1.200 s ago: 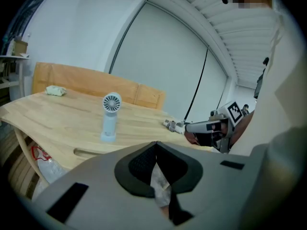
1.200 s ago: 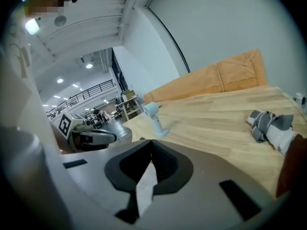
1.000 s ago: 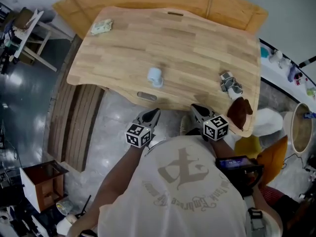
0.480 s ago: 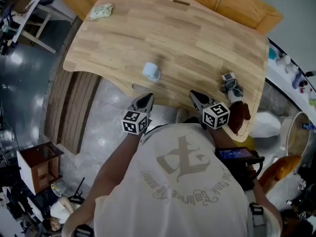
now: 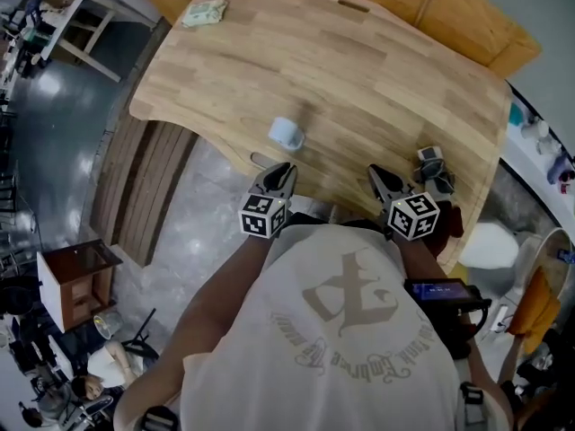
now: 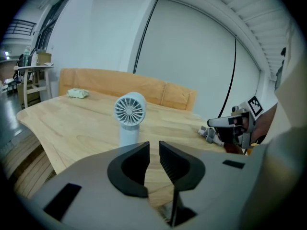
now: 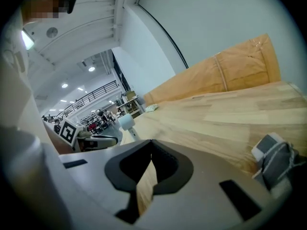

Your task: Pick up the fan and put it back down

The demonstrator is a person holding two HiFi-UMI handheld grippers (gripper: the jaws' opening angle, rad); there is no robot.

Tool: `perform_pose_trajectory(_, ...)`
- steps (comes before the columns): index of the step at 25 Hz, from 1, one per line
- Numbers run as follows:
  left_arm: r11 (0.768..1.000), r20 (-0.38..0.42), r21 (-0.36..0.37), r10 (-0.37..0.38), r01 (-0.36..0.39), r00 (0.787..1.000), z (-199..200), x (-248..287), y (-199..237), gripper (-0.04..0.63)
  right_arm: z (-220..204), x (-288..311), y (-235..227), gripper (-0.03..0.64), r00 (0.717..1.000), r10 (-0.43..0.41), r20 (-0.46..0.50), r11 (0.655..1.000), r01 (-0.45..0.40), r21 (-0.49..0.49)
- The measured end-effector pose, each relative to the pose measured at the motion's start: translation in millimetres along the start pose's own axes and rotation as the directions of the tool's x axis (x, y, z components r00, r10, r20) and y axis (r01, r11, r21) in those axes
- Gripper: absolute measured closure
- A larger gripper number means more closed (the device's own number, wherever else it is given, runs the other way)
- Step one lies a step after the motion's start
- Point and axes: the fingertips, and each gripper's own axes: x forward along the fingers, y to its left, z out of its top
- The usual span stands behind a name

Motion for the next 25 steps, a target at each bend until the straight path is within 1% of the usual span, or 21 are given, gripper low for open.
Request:
perform_pose_trajectory(6,0.999,0.001,-0.039,0.032,-0.032,0.999,0.9,13.4,18.0,0.447,-1.8,-6.8,-0.2,0.603,1.000,-0.023,0.005,1.000,0.023,0.004)
perform_pose_trajectory(11,0.996,0.004,-0.049,0.079,-0.078,0.997,5.4,30.8,36.1,0.329,-1.2,-26.0,-13.9,0.603,0.996,-0.090,0.016,0.996,0.089,0.023)
perform_pose_trajectory(15,0.989,0.015,-0.113,0.096,-0.094,0.995,8.9,44.3,50.9,0.314,-7.3,-33.6,-15.6,0.603,0.992,-0.124,0.014,0.992,0.123,0.038)
perform_pose_trajectory(17,0.990,0.019,-0.101,0.103,-0.100,0.995,12.5,51.4,53.4,0.314,-10.0,-35.5,-14.9,0.603,0.991,-0.135,0.009,0.990,0.134,0.047)
perform_pose_trajectory(21,0.992,0.019,-0.046,0.117,-0.116,0.993,12.1,63.9,53.2,0.314,-12.6,-43.7,-20.5,0.603,0.986,-0.167,0.005,0.983,0.166,0.077)
perform_pose_trajectory(25,0.990,0.032,-0.046,0.137,-0.136,0.990,12.8,68.0,60.2,0.314,-13.7,-50.8,-28.6,0.603,0.981,-0.193,0.002,0.978,0.192,0.084)
